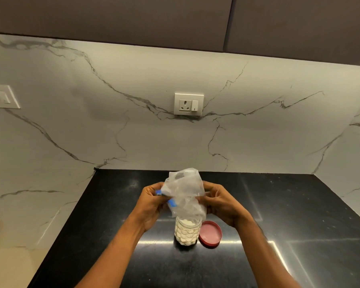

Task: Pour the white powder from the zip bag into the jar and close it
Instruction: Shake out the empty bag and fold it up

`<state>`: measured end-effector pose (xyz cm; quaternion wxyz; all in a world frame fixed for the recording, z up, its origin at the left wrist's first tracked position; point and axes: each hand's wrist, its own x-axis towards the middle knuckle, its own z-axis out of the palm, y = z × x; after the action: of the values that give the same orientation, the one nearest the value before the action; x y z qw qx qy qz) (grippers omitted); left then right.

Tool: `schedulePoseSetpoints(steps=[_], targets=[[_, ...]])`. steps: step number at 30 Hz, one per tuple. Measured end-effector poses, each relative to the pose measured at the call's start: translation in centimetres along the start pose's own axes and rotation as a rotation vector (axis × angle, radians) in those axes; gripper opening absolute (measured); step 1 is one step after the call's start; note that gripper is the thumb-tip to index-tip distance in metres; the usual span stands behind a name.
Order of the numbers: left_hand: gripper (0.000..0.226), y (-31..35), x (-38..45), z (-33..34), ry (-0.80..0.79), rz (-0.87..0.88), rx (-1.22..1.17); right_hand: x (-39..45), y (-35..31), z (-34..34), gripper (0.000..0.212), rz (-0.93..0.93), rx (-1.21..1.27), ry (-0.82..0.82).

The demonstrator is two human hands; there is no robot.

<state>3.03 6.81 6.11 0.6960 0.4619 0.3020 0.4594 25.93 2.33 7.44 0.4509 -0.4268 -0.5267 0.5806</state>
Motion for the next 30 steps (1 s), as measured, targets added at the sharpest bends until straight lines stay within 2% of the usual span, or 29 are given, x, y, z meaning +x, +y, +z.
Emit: schedulePoseSetpoints(steps=[2,7,11,15,19,21,24,27,29,30], targets=[[0.017,0.5,-0.4,-0.3,-0.081,0.009,-0.001,-0.1,0.2,-0.1,0.035,-0.019,0.074,0.01],[0.035,1.9,-0.7,-0.1,-0.275,-0.016,0.106,-0.3,1.0,0.2,0.034,-0.067,0.255,-0.036],[0.033,2.4,-1.4,0.0,-0.273,0.001,0.039,-0.3,1.0,1.1,0.032,-0.102,0.374,-0.071],[0.033,1.4,-2.2,0.4,-0.232,0.088,-0.103,0.0,1.2,2.2,0.04,-0.133,0.534,-0.097],[0.029,0.7,-2.8,0.8,-0.19,0.1,-0.162,0.1,1.6,3.8,0.008,-0.164,0.6,-0.103],[0.034,0.2,-3.1,0.6,-0.187,0.09,-0.103,0.0,1.8,4.0,0.011,-0.129,0.575,-0.067],[0.026,-0.3,-3.7,-0.1,-0.16,0.033,-0.124,0.1,2.0,3.5,0.034,-0.111,0.489,-0.011],[0.035,-1.0,-3.9,-0.6,-0.006,-0.052,-0.157,-0.1,1.6,2.9,0.044,-0.196,0.215,-0.029],[0.035,-1.3,-4.0,-0.4,0.1,-0.117,-0.056,-0.1,1.2,2.7,0.049,-0.251,-0.017,-0.022],[0.042,-1.5,-4.1,-0.2,0.101,-0.156,-0.002,0.0,1.1,2.6,0.053,-0.266,-0.104,-0.018]])
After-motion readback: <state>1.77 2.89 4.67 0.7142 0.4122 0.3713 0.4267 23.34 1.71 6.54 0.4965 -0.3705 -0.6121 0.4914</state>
